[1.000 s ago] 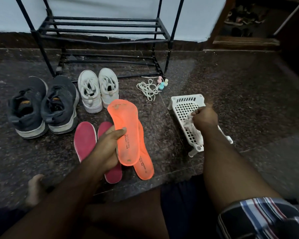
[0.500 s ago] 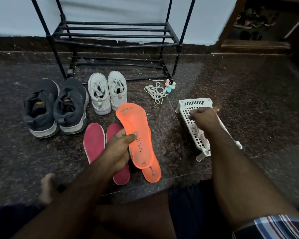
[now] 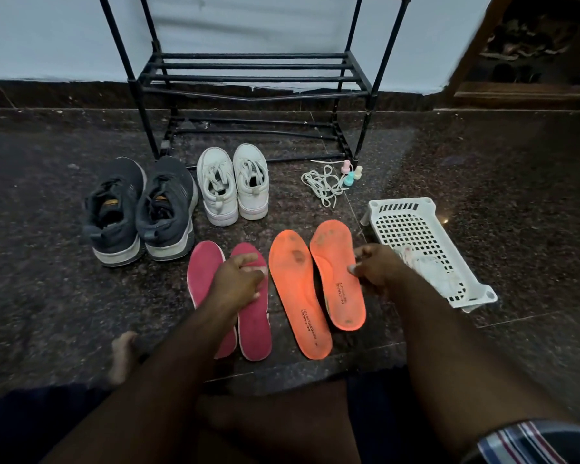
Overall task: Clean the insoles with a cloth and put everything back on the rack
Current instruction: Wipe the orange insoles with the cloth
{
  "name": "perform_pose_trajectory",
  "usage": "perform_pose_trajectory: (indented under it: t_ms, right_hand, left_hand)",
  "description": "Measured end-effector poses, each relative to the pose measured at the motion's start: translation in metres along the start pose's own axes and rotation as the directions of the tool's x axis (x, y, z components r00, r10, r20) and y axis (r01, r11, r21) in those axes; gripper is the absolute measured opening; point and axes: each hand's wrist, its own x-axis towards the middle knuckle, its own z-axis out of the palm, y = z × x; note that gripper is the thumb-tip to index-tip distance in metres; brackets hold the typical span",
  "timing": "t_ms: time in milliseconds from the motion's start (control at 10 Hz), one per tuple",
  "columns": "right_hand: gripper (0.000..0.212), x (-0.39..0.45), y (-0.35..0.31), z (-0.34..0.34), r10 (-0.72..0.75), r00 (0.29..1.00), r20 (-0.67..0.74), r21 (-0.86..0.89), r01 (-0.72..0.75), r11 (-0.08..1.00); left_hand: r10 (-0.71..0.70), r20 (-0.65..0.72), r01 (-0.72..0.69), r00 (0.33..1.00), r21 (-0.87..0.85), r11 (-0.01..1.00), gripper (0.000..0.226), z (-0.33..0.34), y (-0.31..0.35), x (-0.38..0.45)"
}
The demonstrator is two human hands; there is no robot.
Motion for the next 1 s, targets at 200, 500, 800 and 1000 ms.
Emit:
perform_pose_trajectory:
  t_ms: [200, 500, 800, 1000]
  right_hand:
    - [0.018, 0.010, 0.014, 0.005, 0.094, 0.995, -0.037, -0.338, -0.102, 0.935]
    - [0.043, -0.033, -0.043, 0.071, 0.006, 0.988, 0.152, -0.416, 0.058, 0.907]
    - [0.036, -0.081, -0.033, 0.157, -0.051, 0.990, 0.132, -0.516, 0.113, 0.849]
    - [0.028, -0.078, -0.032, 0.160, 0.002, 0.993, 0.115, -0.373, 0.042, 0.927]
  left_hand:
    - [0.075, -0.181, 0.007, 0.981, 0.416, 0.909, 0.036, -0.034, -0.018, 0.013]
    - [-0.114, -0.372, 0.340, 0.921, 0.627, 0.701, 0.074, -0.059, -0.024, -0.003]
    - [-0.194, -0.337, 0.371, 0.921, 0.609, 0.701, 0.062, -0.057, -0.036, -0.018]
    - [-0.231, -0.301, 0.350, 0.925, 0.446, 0.824, 0.036, -0.058, -0.042, -0.011]
